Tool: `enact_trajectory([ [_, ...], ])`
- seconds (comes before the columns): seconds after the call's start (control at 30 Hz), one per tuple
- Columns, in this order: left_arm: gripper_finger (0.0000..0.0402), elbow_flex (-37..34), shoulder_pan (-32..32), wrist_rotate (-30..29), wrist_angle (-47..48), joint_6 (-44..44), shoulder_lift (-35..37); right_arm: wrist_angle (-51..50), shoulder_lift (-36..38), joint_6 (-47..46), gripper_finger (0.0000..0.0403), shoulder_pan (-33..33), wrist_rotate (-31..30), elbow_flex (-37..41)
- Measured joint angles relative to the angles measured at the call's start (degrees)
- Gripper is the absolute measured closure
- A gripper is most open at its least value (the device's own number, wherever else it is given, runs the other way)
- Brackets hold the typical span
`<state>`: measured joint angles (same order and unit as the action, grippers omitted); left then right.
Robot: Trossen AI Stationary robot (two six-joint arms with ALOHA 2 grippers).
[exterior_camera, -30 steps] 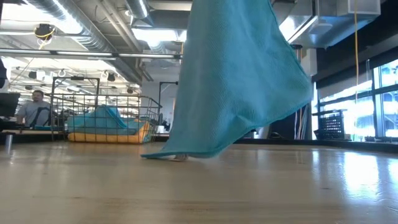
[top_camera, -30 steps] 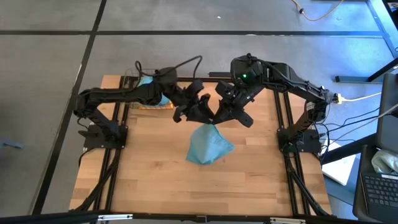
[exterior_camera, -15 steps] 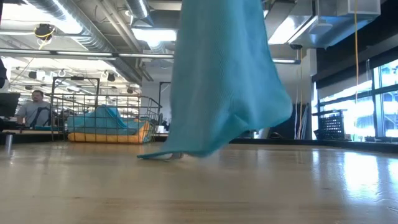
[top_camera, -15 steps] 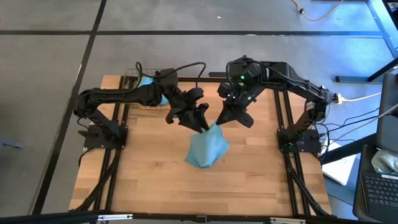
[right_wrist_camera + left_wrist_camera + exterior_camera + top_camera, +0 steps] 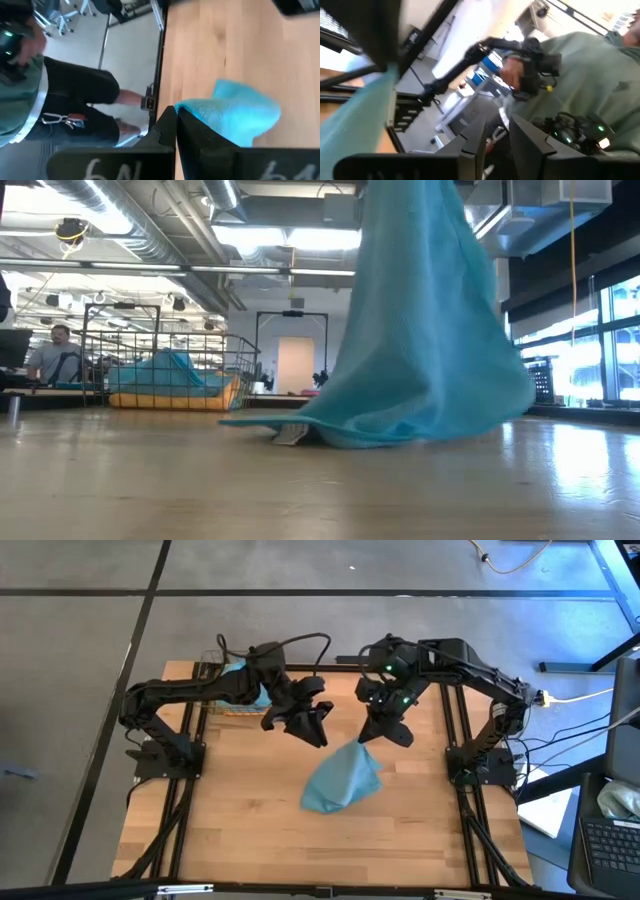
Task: Fold microfiber towels
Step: Fold the light blue microfiber cloth
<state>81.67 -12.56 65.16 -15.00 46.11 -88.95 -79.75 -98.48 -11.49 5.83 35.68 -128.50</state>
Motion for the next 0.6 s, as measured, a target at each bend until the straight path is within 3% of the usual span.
enact_trajectory([
  [0.2, 0.0323, 0.00, -1.09, -10.73, 0.02, -5.95, 0.02, 7.56, 0.11, -0.11, 0.0397, -0.54, 1.12, -1.43],
  [0.43, 0.0311, 0.00, 1.09, -17.78, 0.08, -11.39, 0.02, 9.12, 0.09, 0.12, 0.0397, -1.00, -20.51, -1.52],
  [0.5, 0.0309, -0.02, 1.73, -18.09, 0.09, -12.67, 0.02, 11.40, 0.09, 2.61, 0.0397, -1.09, -18.66, -1.52],
  [0.6, 0.0309, 0.00, 2.04, -17.32, -0.22, -12.71, 0.12, 13.32, 0.09, 6.56, 0.0397, -1.17, -6.53, -1.49],
])
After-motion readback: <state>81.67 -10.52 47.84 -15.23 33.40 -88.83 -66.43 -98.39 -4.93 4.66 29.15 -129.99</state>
